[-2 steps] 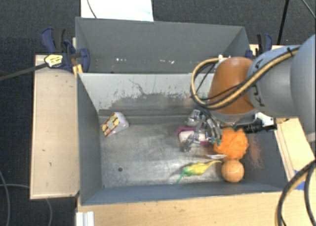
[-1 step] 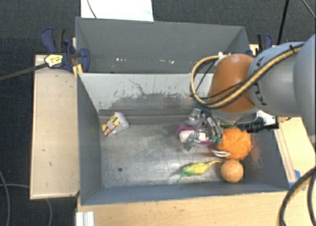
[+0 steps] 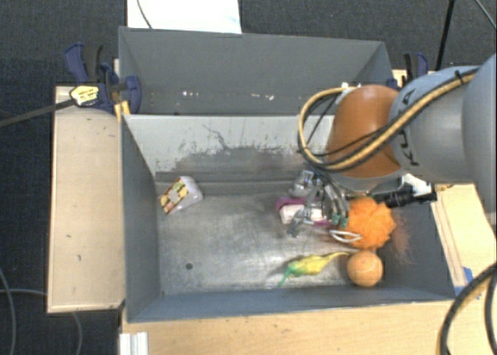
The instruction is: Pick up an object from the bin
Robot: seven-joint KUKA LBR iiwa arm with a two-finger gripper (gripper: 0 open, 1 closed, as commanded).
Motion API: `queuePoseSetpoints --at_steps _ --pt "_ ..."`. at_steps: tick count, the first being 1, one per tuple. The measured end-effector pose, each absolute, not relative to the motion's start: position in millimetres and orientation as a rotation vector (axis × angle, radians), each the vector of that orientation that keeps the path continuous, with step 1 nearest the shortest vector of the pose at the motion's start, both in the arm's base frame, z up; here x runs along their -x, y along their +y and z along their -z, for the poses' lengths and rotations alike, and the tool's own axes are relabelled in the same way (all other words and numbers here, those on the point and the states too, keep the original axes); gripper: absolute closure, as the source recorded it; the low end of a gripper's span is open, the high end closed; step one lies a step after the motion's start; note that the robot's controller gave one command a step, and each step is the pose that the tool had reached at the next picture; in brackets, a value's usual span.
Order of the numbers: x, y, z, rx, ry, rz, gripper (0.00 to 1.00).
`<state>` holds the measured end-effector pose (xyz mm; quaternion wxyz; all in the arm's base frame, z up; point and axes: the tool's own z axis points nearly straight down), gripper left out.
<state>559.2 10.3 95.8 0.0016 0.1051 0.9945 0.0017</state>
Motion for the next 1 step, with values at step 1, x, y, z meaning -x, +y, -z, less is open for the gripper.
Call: queuePoseSetpoints --at_steps 1 --pt "-552.6 6.6 -84.1 -0.332 3.125 0.003 1.0"
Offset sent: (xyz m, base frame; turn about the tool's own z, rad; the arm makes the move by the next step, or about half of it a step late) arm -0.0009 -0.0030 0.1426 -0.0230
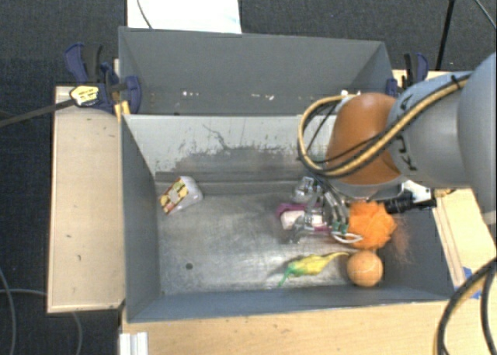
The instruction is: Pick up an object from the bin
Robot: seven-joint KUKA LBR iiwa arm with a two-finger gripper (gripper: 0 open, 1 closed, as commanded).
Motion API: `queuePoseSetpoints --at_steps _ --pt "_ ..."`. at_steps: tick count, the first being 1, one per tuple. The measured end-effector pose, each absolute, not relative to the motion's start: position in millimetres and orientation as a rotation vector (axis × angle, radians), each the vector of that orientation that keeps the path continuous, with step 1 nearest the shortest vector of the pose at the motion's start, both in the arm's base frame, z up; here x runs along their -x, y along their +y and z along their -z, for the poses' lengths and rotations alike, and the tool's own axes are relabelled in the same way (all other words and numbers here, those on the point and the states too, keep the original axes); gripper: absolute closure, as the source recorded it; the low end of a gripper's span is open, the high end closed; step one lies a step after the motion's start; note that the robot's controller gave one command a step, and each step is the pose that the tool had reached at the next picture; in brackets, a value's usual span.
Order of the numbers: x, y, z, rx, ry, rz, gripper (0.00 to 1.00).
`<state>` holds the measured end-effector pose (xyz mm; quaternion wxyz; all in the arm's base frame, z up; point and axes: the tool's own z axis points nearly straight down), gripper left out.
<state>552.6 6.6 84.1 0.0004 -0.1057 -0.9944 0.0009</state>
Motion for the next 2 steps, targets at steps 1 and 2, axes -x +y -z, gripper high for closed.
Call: queuePoseSetpoints --at_steps 1,2 --pt "-551.9 11 -83 0.327 -3.123 -0.001 1.0" --pt "-552.5 14 -95 0.316 -3.113 -0.001 1.0"
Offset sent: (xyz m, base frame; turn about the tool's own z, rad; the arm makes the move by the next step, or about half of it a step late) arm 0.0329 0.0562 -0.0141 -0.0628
